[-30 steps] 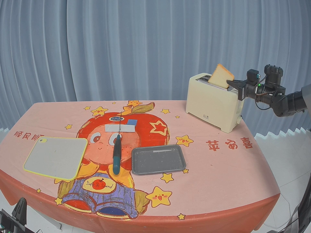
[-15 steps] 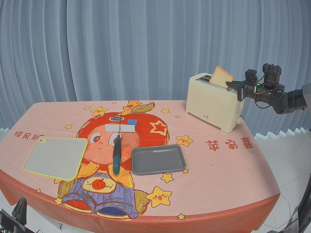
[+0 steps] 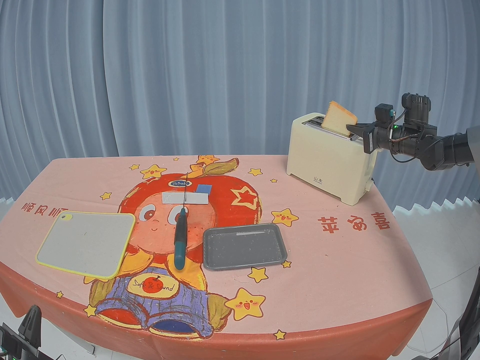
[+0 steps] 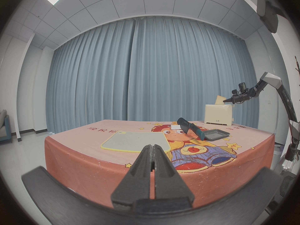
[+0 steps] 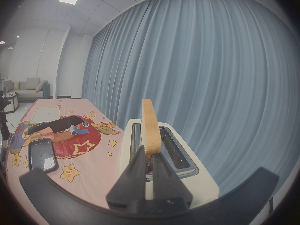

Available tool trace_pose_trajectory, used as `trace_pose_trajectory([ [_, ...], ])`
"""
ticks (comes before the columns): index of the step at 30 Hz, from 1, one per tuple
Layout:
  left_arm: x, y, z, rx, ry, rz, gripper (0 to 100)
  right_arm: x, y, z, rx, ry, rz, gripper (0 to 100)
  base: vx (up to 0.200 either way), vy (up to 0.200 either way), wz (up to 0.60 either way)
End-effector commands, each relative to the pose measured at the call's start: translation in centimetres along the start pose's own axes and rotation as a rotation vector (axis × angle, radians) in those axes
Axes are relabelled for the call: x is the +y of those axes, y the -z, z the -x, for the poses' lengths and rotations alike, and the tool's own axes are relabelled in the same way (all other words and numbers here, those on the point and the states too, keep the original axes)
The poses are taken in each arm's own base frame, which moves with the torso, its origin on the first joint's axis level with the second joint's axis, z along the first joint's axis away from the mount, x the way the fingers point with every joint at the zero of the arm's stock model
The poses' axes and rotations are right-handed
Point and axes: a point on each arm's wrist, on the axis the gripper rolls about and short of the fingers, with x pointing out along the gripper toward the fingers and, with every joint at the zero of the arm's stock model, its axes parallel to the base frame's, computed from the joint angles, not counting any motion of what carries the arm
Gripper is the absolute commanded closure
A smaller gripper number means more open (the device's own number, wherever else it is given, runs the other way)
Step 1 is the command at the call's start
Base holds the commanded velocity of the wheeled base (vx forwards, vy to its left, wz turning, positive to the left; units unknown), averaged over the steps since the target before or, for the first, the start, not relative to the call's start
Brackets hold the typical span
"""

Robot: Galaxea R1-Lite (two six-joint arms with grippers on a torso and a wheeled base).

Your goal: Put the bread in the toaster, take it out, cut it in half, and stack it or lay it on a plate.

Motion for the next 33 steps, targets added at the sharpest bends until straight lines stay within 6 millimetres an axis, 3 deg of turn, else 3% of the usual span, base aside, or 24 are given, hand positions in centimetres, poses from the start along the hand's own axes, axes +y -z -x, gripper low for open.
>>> trace_pose_trajectory([
  [1,0.0,0.5,-0.1,0.017,-0.001,0.000,100,0.1,-0.1,0.0,-0.003,-0.003,0.002,100,0.000,0.000,0.00],
  [6,0.0,0.5,-0.1,0.017,-0.001,0.000,100,0.2,0.0,-0.1,-0.001,-0.004,0.001,100,0.000,0.000,0.00],
  [7,0.0,0.5,-0.1,0.017,-0.001,0.000,100,0.2,0.0,-0.1,-0.001,-0.004,0.001,0,0.000,0.000,0.00],
  [21,0.0,0.5,-0.1,0.017,-0.001,0.000,100,0.4,-0.4,0.0,-0.011,-0.009,-0.005,0,0.000,0.000,0.00],
  [29,0.0,0.5,-0.1,0.017,-0.001,0.000,100,0.5,-1.6,0.7,-0.042,0.001,-0.033,0,0.000,0.000,0.00],
  [33,0.0,0.5,-0.1,0.017,-0.001,0.000,100,0.7,-2.8,2.1,-0.060,0.029,-0.067,0,0.000,0.000,0.00],
])
